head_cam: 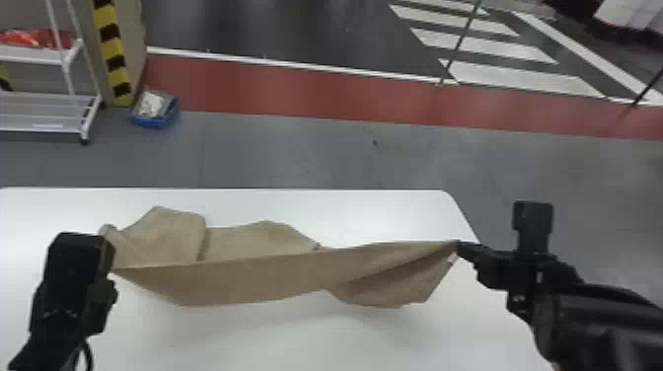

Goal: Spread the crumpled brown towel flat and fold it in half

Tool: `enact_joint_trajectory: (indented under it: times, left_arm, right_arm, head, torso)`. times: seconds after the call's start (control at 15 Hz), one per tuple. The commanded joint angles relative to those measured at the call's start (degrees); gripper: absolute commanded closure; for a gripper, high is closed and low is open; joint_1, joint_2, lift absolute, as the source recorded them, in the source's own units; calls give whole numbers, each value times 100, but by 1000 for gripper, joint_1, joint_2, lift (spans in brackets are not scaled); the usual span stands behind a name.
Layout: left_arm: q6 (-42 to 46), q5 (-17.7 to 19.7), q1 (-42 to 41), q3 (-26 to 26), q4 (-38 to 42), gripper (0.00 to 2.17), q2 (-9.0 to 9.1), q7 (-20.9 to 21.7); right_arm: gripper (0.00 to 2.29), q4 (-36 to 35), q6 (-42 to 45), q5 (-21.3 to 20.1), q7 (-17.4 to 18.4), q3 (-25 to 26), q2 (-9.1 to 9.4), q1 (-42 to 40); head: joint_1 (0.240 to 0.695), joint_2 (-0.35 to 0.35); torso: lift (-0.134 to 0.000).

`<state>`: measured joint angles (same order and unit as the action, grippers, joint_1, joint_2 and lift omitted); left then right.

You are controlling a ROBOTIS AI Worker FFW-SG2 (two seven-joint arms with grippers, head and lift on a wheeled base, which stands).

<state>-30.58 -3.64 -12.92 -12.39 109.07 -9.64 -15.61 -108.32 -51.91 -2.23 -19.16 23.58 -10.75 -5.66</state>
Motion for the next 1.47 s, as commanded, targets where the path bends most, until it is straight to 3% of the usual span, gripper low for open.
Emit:
enact_joint_trajectory:
  times: [0.0,0.33,0.53,0.67,0.8,1.07,1.27,1.4]
  left_arm:
    - [-489,-14,-79,96,307,1744,-12,-21]
    - [-1702,-84,-510,255,1608,1744,-29,-21]
    - [-2001,-58,-501,228,1775,1744,-20,-74]
    - [-2019,30,-123,193,1538,1744,-3,-56]
    - [-1983,214,483,193,782,1744,41,-56]
    - [-858,610,2004,193,-1143,1744,85,-30]
    - [-208,900,3023,175,-2136,1747,85,49]
    - [-155,997,3604,158,-2584,1747,94,164]
  right_arm:
    - [1261,-286,-201,-6,-8,85,29,-40]
    - [1261,-1103,-852,3,-316,314,82,-189]
    - [1261,-1077,-905,20,-316,332,82,-75]
    - [1261,-321,-905,-340,-316,-11,73,382]
    - [1261,426,-764,-278,-351,-161,73,892]
    - [1261,2289,449,-147,-386,-336,55,2192]
    - [1261,3810,1504,-67,-386,-644,-15,3282]
    - [1261,4293,2506,-94,-378,-723,-15,3713]
  head:
    - [695,-270]
    - [695,-267]
    - [695,-252]
    - [695,-251]
    - [695,-246]
    - [695,-186]
    - [695,-159]
    - [686,-141]
  torso:
    - [0]
    - [0]
    - [0]
    - [0]
    - [0]
    - [0]
    - [0]
    - [0]
